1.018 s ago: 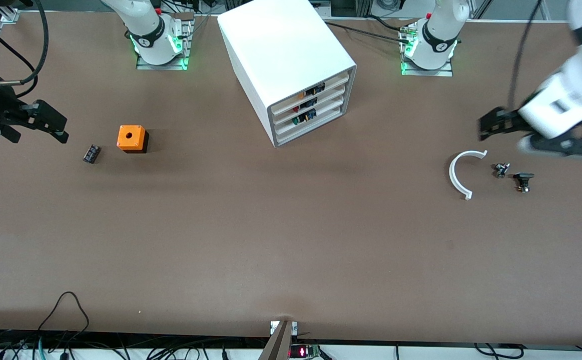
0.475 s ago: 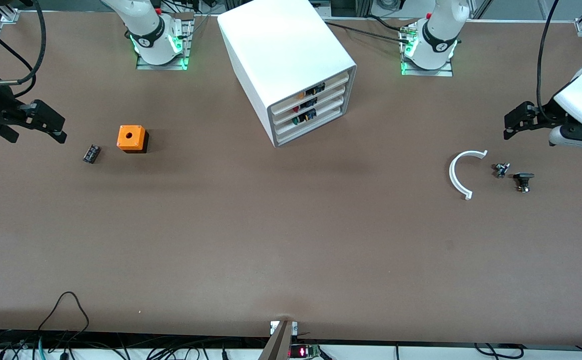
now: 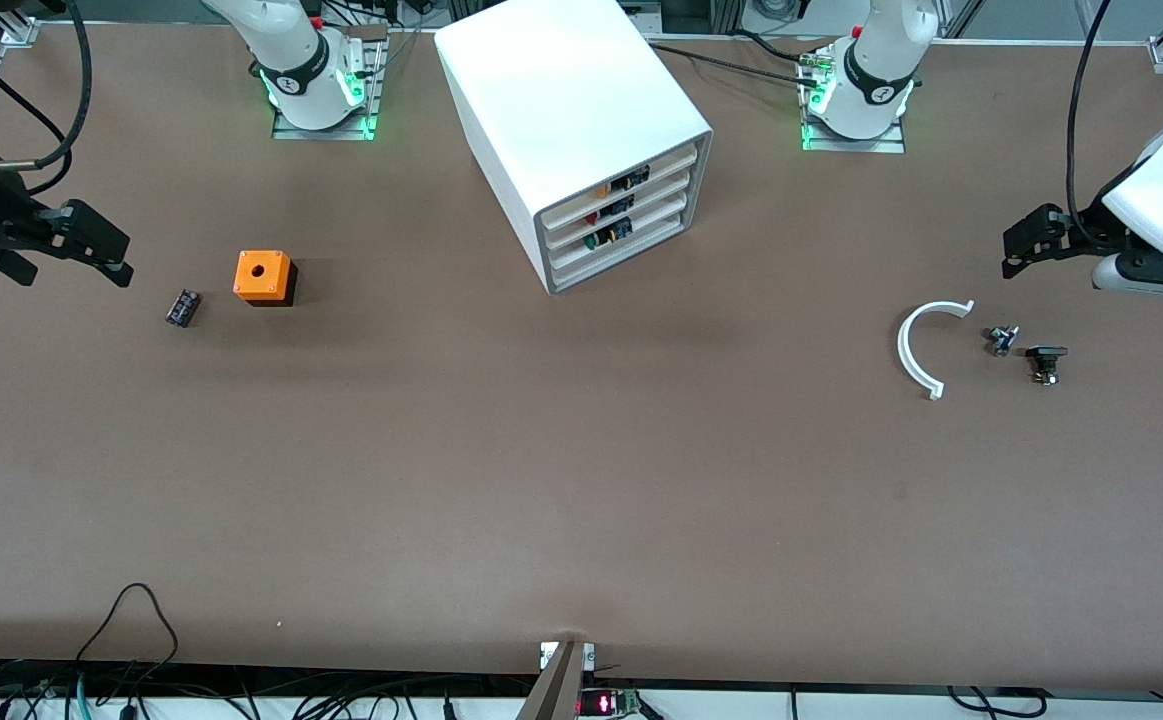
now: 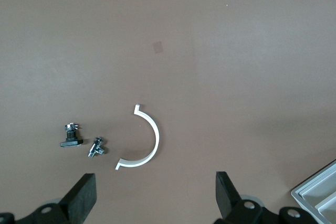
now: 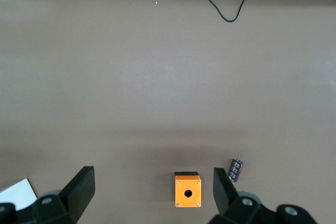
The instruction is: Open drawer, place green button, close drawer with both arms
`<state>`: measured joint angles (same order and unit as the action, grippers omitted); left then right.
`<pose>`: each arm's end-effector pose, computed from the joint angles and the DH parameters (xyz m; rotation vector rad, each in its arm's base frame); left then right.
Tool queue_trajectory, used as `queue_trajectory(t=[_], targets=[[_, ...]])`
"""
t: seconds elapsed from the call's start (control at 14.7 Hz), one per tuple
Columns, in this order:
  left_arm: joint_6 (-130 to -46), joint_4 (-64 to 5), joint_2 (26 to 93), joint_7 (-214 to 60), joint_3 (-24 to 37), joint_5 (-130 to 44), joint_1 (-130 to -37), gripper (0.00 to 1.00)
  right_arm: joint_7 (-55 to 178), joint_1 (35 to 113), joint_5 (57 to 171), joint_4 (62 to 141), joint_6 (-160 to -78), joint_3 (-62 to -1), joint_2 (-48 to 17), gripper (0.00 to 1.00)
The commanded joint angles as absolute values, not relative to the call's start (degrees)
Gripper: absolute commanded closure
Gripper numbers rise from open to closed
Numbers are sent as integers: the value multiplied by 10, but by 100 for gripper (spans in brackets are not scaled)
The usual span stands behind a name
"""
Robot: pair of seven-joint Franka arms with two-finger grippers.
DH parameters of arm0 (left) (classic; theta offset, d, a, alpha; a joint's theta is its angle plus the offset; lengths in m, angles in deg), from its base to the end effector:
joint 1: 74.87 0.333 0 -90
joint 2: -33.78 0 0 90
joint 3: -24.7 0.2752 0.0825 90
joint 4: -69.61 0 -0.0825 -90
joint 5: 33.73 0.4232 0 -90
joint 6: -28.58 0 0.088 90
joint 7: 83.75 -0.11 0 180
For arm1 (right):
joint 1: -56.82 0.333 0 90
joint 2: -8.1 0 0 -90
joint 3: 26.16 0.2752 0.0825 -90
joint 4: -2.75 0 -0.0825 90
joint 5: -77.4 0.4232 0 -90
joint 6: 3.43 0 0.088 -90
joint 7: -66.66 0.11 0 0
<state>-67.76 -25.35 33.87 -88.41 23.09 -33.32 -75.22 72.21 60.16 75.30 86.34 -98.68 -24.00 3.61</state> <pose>0.6019 -0.0199 0.5450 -3.1285 0.1820 -0.0350 0.6226 0.0553 0.5995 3.1137 -0.0002 0.1993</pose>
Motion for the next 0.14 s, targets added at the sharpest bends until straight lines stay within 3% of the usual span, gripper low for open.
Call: queue_trajectory(t=[0.0, 0.07], targets=[[-664, -245, 332, -880, 237, -341, -750, 0, 728, 595, 747, 852, -977, -234, 33, 0], [-661, -244, 332, -879, 237, -340, -750, 0, 728, 595, 746, 852, -977, -234, 33, 0]])
